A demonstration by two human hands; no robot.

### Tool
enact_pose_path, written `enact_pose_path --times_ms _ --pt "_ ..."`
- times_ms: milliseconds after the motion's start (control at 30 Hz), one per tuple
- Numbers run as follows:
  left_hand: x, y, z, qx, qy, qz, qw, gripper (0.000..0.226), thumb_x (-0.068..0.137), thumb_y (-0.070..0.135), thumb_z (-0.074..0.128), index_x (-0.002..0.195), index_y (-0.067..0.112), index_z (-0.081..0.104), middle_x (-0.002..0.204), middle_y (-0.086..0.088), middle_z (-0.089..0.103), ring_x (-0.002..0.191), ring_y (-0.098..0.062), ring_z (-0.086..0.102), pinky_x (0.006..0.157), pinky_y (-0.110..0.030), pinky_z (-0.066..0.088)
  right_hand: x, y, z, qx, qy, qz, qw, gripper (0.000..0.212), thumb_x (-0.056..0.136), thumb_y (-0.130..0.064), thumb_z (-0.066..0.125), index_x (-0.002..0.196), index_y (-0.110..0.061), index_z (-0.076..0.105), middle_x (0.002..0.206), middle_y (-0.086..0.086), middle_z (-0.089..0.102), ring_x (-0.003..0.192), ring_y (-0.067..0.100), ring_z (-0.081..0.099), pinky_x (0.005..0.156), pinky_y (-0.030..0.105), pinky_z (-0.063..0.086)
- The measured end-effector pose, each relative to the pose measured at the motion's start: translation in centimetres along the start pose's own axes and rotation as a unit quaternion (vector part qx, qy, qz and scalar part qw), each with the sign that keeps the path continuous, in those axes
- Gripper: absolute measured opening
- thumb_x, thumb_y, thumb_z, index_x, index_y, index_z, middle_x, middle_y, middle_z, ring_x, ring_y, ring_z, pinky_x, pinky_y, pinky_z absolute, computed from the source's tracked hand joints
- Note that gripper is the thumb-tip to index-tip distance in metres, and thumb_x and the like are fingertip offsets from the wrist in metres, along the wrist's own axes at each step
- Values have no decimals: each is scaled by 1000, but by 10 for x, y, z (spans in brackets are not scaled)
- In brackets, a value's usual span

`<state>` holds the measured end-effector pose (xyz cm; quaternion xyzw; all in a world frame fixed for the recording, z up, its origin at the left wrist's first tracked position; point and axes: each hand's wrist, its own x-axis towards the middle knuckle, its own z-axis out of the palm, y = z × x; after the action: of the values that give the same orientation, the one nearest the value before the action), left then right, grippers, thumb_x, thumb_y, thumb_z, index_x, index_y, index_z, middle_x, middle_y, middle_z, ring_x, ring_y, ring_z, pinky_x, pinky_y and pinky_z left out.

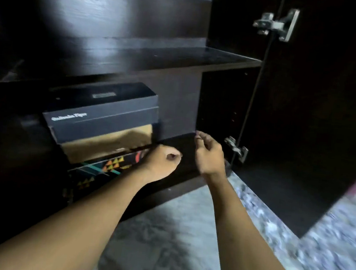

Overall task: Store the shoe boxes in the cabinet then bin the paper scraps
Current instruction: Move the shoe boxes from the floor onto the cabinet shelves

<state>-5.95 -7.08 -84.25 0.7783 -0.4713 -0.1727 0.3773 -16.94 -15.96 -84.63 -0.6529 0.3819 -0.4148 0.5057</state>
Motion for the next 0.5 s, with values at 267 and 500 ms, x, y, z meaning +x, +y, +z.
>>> enact_pose_path --times_ms 267,500 --pt "-36 99 113 -46 -147 154 976 21 94 3 53 103 1 71 88 -12 71 61 5 57 53 -7 42 -133 31 -181 -99 227 39 968 25 100 -29 51 119 -24 67 111 -9 69 104 2 64 90 22 51" --pt "-115 196 236 -91 -317 240 913 22 78 40 54 74 24 68 74 -8 71 65 -17 59 66 -37 54 -260 44 -330 -208 380 133 891 26 99 -27 52 116 -18 70 102 0 73 95 15 68 85 32 52"
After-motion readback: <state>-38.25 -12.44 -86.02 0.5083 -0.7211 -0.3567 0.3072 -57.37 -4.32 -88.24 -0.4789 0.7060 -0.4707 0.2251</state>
